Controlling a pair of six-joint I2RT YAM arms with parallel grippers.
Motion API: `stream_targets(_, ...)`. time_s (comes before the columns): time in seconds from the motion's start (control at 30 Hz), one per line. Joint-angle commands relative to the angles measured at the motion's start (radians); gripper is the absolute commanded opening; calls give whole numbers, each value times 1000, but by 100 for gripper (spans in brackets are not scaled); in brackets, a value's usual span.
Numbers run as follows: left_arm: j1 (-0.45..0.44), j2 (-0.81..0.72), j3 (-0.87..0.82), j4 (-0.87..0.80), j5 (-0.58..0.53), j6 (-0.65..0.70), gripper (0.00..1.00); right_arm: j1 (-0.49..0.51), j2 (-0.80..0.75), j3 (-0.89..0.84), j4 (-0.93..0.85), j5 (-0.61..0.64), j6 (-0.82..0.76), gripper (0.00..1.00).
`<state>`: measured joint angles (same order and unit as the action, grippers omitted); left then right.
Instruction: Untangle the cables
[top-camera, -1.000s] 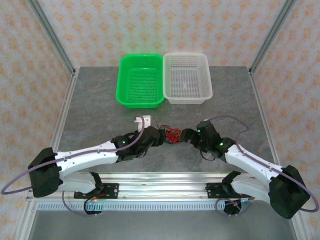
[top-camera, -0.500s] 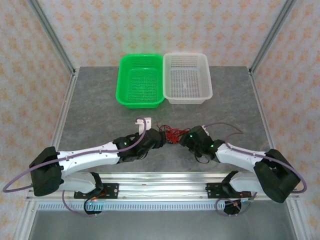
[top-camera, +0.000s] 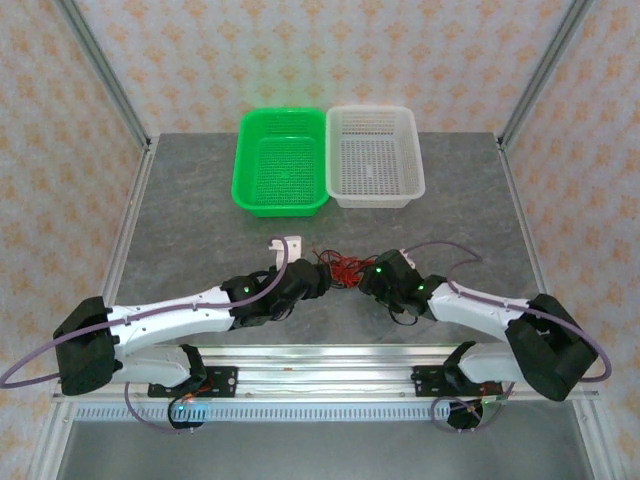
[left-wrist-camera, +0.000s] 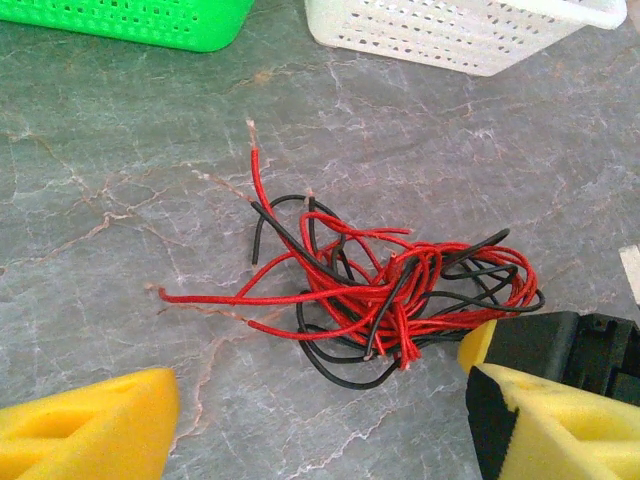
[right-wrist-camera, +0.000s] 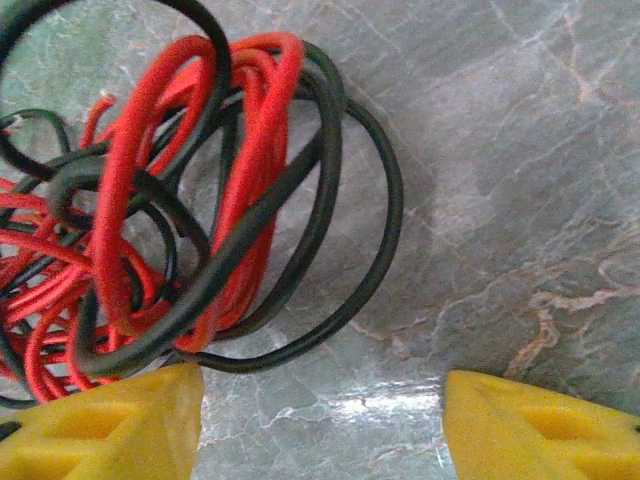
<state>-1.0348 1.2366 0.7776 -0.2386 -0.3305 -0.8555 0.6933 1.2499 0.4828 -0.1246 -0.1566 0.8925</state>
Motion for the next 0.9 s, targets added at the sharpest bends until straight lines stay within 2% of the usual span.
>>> stream_targets(0.0,-9,9,40,-16,-36,33,77,-2,-48,49,160,23,-41,65)
stream_targets(0.2,-10,6,52,-24,-50,47,77,-2,-29,72,149,27,-7,76)
stream_targets(0.37,-11,-16,34,-31,-48,44,77,-2,47,98,131,34,24,79)
stream_targets(0.63,-10,-61,4,-40,-60,32,76,-2,67,89,82,99,49,80)
stream_targets(0.87,-13,-69,10,-47,-48,39,76,-2,174,91,134,109,36,73)
